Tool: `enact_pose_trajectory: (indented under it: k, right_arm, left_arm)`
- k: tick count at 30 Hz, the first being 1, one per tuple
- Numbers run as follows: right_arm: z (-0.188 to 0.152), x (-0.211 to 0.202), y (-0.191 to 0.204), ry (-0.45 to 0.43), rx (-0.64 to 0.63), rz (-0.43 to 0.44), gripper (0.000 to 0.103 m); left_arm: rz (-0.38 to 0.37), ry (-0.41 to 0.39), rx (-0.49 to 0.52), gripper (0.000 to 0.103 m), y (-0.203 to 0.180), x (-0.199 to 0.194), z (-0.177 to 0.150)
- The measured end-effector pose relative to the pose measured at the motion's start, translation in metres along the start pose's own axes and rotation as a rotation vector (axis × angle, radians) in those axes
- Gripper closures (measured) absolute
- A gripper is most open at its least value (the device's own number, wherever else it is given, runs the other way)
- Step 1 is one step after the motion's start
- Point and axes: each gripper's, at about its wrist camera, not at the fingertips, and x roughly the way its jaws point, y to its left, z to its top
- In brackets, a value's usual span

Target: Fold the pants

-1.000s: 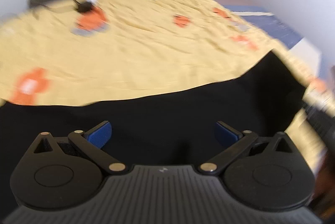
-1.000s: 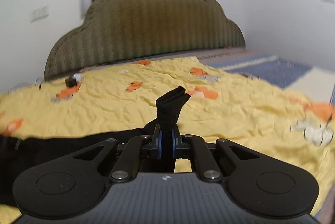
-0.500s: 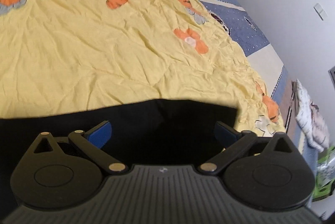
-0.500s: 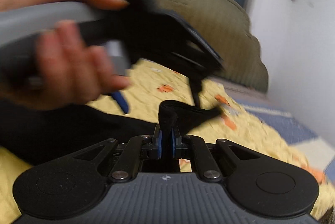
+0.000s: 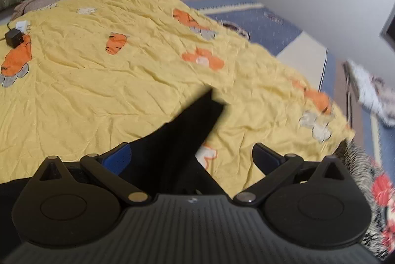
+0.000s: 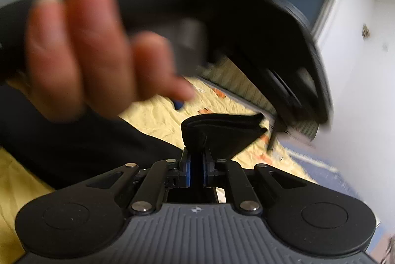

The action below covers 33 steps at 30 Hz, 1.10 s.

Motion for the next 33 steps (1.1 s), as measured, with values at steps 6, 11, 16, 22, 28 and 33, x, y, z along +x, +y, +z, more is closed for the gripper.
enact_pose_trajectory:
  k: [6,11,16,22,28,33]
  right_arm:
    - [0.004,0.001,0.001,0.016,0.027,-0.002,0.094]
    - [0.011,-0.004,0.008,-0.005,0.034,0.013,0.094]
    - [0.031,-0.018,0.036,-0.059,-0.008,0.05,0.094]
    - [0.049,-0.028,0.091,-0.112,-0.137,0.121,0.094]
    - [0.055,-0.033,0.125,-0.109,-0.17,0.195,0.094]
    - [0.055,-0.033,0.137,-0.1,-0.174,0.239,0.094]
  left_arm:
    - [0.022,0.081,-0.107,0.097,0.025,0.018,-0.007]
    - [-0.029,0.029,-0.173,0.097,0.048,-0.003,-0.015]
    - [-0.006,-0.017,-0.189,0.097,0.078,-0.041,-0.028]
    - [0.05,-0.025,-0.238,0.097,0.132,-0.069,-0.063]
    - [0.089,-0.019,-0.26,0.097,0.164,-0.076,-0.088]
    - [0.125,-0.018,-0.269,0.097,0.183,-0.08,-0.103]
